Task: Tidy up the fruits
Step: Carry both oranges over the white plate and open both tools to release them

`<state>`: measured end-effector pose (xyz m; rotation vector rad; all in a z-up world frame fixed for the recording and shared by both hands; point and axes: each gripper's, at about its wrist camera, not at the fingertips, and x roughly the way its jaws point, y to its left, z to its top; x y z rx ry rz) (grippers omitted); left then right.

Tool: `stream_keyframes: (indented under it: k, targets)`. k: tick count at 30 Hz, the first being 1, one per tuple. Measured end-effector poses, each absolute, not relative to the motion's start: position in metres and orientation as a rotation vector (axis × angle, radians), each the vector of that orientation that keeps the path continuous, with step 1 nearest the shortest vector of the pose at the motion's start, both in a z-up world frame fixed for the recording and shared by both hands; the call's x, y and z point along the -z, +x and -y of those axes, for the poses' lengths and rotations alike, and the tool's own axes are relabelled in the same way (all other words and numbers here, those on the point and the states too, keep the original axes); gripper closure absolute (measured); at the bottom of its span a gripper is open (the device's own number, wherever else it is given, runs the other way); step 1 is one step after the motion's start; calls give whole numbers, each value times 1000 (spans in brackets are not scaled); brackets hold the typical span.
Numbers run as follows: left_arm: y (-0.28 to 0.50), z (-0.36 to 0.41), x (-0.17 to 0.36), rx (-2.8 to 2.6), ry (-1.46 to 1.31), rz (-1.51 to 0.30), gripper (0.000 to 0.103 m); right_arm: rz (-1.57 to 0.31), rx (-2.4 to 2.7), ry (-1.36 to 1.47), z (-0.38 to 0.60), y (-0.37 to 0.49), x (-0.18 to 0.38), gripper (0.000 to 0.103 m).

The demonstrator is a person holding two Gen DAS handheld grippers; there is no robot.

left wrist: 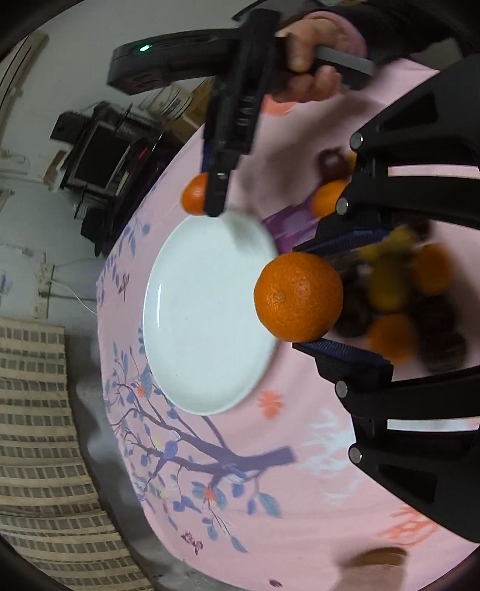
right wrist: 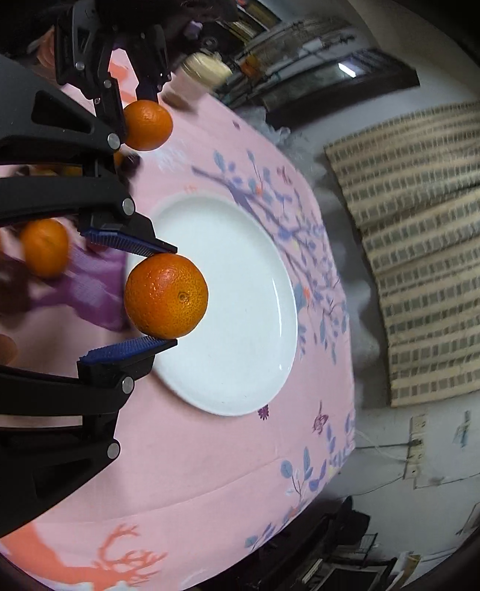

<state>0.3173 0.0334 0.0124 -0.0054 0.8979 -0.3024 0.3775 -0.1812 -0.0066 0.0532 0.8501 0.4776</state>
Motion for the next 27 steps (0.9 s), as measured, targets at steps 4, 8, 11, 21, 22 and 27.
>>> stream_keyframes:
  k: [4,8,11,21,22,27]
  targets:
    - [385,-28,5,232,6,-966,59,-911,-442,4,170,414,27,59]
    - [422,-28,27,204,12,-1044,59,-959,-450,-8,161,428,44,59]
    - [433,-28,37,179,21,-1086,55,-962,-472,-37,153,426,48,50]
    - [339,-66,-5,169,-26,-897,15,-868,-581,-35,178,356,8,30]
    - [327,-72,-3,173,-33,-896,15,-875,-591,-32,182,349,11,30]
    - [283,-87,8,222,-60,-909,15,-945,-627,28,208,315,35,30]
